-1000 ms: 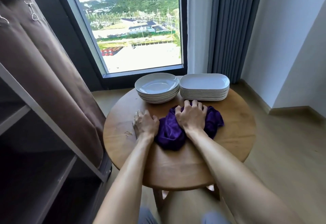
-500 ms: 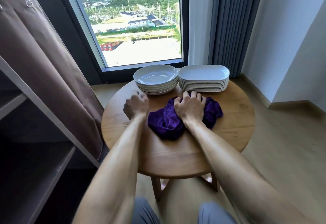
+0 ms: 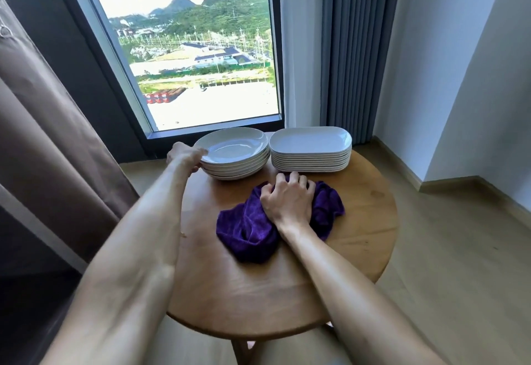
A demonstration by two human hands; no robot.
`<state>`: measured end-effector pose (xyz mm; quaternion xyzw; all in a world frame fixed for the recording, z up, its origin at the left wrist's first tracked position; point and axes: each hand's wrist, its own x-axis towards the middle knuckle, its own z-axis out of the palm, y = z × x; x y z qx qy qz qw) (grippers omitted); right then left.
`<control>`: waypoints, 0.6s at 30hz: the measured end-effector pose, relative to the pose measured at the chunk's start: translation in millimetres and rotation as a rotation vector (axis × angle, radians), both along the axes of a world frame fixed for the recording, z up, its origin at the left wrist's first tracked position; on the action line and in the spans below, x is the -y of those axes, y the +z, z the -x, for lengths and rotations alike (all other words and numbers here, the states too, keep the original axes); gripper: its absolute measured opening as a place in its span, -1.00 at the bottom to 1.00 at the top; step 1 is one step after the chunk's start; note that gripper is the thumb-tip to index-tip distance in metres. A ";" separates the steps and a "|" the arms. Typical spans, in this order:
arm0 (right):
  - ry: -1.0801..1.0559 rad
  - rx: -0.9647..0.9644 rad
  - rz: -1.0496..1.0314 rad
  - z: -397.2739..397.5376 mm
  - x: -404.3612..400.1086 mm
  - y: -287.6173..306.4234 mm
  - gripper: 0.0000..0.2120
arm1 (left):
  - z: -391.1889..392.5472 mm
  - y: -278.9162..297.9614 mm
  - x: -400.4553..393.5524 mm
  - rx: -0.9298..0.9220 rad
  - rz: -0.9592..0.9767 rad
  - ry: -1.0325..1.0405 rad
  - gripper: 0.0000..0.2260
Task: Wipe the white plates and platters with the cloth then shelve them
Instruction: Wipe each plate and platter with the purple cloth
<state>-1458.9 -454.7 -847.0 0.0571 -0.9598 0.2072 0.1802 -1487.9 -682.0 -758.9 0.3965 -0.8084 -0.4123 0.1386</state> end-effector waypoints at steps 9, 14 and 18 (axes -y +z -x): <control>0.007 0.005 -0.002 -1.4 -0.6 1.1 -0.58 | 7.3 8.4 -11.2 0.102 0.306 0.056 -0.85; 0.009 0.003 0.007 -1.6 -1.6 1.5 -0.58 | 9.5 17.4 -14.3 0.064 0.312 0.089 -0.76; 0.010 0.012 0.014 -2.1 -1.7 2.6 -0.59 | 8.1 27.4 -12.9 -0.112 -0.047 0.016 -0.83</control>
